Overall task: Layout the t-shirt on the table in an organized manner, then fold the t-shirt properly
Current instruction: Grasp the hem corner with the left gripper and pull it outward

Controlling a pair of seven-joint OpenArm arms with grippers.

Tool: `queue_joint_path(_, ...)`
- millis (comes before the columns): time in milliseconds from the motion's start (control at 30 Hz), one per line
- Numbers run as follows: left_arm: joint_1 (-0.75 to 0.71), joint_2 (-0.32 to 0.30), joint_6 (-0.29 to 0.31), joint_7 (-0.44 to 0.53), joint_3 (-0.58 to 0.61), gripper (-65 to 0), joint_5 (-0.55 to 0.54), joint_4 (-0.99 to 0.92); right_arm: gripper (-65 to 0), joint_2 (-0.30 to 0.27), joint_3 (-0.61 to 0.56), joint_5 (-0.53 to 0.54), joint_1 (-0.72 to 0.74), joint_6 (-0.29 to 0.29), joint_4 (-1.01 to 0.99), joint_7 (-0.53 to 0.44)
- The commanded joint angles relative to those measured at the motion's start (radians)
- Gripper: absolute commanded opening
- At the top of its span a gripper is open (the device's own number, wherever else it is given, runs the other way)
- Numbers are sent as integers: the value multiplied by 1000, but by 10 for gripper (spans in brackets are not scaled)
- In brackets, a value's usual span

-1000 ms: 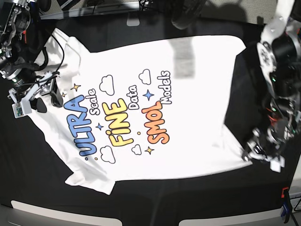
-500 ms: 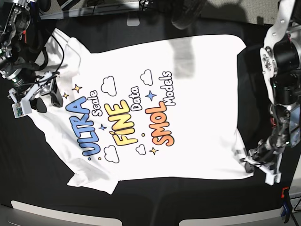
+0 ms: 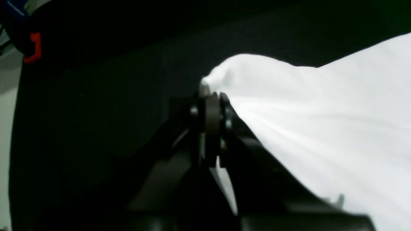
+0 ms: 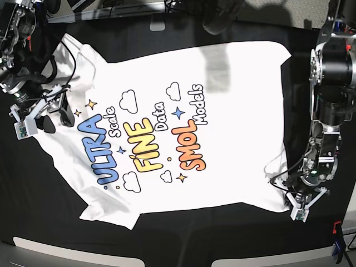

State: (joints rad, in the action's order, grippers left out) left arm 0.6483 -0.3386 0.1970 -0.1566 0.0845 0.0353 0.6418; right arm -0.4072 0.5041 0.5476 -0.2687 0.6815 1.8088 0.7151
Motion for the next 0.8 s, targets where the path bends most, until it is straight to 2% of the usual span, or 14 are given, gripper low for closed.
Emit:
queue_joint_path(0, 36, -13, -36, 27, -2, -650, 2, 16, -310, -16, 6, 14, 8, -2, 18, -47)
queue_joint_path(100, 36, -14, -90, 27, -2, -650, 1, 16, -310, -16, 6, 14, 8, -2, 18, -70)
queue_joint_path(233, 34, -13, -90, 27, -2, -650, 1, 16, -310, -16, 6, 14, 8, -2, 18, -72)
queue_joint_path(267, 34, -13, -90, 27, -2, -611, 1, 16, -310, -16, 6, 14, 8, -2, 18, -72)
queue_joint_path(333, 34, -13, -90, 27, -2, -480, 1, 16, -310, -16, 6, 14, 8, -1, 18, -72)
queue_joint_path(400, 34, -14, -90, 26, -2, -429, 1, 16, -310, -16, 6, 14, 8, -2, 18, -77)
queue_joint_path(500, 34, -13, -90, -6, -2, -428, -2, 16, -310, -16, 6, 14, 8, -2, 18, -80)
queue_joint_path(600, 39, -13, -91, -83, -2, -428, -12, 16, -310, -16, 6, 14, 8, -2, 18, -91)
queue_joint_path(700, 38, -14, -90, -196, -2, -429, -116, 34, -310, -17, 6, 14, 19, -1, 18, -153)
queue_joint_path(767, 22, -11, -89, -244, -2, -429, -172, 70, -310, -16, 6, 14, 45, -1, 18, -146)
